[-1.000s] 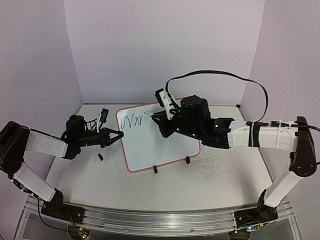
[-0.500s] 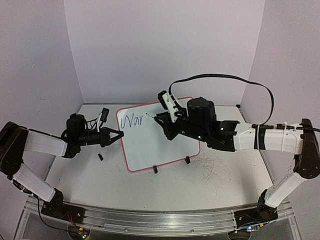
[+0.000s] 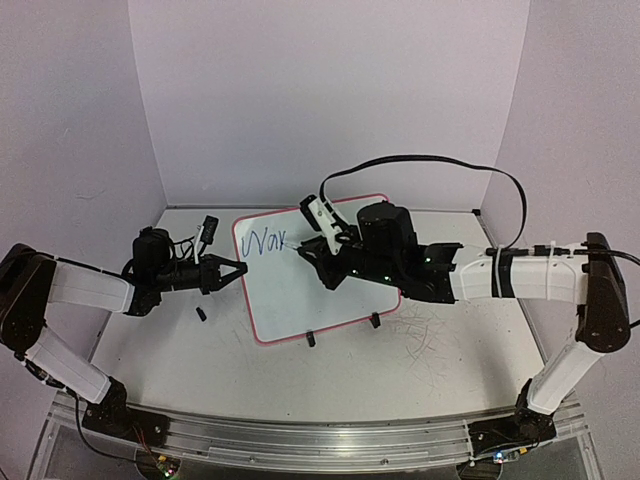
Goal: Write a sentence on the whiteboard
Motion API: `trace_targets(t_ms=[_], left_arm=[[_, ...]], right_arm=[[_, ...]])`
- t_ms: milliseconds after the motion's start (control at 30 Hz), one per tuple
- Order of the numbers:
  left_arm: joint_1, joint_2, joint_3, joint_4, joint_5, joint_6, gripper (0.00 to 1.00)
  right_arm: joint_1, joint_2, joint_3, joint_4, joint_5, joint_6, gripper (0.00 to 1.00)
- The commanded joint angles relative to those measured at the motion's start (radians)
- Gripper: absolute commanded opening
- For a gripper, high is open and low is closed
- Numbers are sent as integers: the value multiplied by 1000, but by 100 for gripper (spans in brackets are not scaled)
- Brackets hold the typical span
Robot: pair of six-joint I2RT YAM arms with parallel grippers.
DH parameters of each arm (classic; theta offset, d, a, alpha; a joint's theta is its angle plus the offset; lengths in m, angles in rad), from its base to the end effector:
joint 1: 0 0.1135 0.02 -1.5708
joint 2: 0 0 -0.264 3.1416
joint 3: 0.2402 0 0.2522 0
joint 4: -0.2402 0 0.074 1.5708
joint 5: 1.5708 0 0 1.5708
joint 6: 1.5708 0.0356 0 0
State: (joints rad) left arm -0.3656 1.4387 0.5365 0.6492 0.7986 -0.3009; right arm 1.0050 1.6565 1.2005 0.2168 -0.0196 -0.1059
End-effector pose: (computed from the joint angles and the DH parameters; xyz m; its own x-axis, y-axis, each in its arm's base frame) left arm 0.2522 -0.1239 0.1954 -0.4892 -0.0342 -0.8715 0.7876 0.4120 -0.4582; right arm 0.2114 0.3342 0.2966 -0.0360 -0.2538 -0.9666 -0.8628 0.4959 -0.0981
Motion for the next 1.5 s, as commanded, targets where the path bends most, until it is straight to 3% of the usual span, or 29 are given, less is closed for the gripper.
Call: trace_targets(t_ms=[0, 400, 833, 1467], left_arm=[[4, -14, 42, -7, -56, 59, 0], [3, -21, 40, -9, -53, 58, 0], [4, -18, 43, -11, -47, 57, 0], [3, -20, 40, -13, -44, 55, 0]], right_arm=[[6, 8, 37, 30, 81, 4, 0], [1, 6, 18, 85, 170, -23, 0], [-5, 64, 74, 68, 117, -49, 0], [-18, 107, 111, 69, 173, -29, 0]])
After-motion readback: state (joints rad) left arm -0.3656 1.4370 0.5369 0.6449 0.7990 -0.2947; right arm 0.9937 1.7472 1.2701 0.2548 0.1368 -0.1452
